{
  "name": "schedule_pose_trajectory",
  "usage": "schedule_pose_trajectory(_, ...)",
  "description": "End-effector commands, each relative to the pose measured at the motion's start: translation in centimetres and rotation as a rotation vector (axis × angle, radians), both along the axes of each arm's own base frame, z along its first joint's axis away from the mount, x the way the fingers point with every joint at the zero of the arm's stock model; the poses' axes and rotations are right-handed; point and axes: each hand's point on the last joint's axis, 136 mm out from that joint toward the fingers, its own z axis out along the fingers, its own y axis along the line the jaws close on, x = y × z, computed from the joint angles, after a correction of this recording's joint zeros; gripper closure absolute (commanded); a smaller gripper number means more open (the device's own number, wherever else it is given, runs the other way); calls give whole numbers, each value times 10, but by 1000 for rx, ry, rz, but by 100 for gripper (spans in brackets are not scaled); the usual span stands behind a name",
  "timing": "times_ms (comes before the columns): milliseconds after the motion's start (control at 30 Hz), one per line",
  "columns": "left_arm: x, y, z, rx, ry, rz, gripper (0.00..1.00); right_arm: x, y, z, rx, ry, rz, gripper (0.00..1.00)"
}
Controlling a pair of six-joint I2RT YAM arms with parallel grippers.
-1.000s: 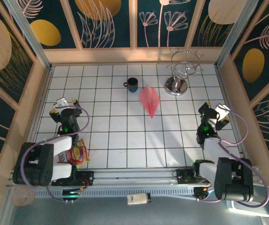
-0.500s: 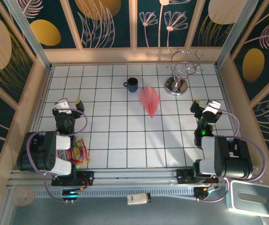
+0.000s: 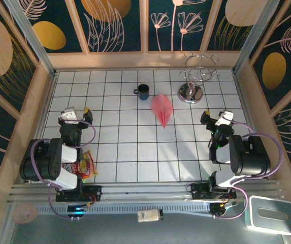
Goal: Fold a paper plane with a square sheet of paper (pick it up from the middle)
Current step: Reset both arms
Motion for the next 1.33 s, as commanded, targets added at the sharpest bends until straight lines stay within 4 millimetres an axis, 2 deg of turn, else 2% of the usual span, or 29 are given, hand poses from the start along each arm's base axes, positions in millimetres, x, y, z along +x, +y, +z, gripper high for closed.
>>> schedule_pose_trajectory(0,0,1,15,7,-70,2,1,11,9,20,-36,-73,31,1)
schedule_pose_trajectory(67,2,3,12,8,-52,9,1,17,11,17,-48,-47,27,1)
schedule_pose_trajectory(300,1,2,13,11,-56,9,1,17,12,17,-49,-48,27,1)
schedule_pose_trajectory(433,-5,-13,16,42,-83,-82,1,17,12,17,-48,-49,28,1)
schedule_pose_trajectory(600,7,-31,10,67,-37,-189,1,17,12,17,-49,-48,27,1)
schedule_pose_trajectory(933,7,-33,10,71,-37,-202,1,17,11,17,-48,-49,27,1)
schedule_pose_trajectory(1300,9,-25,9,62,-28,-159,1,17,12,18,-47,-50,27,1)
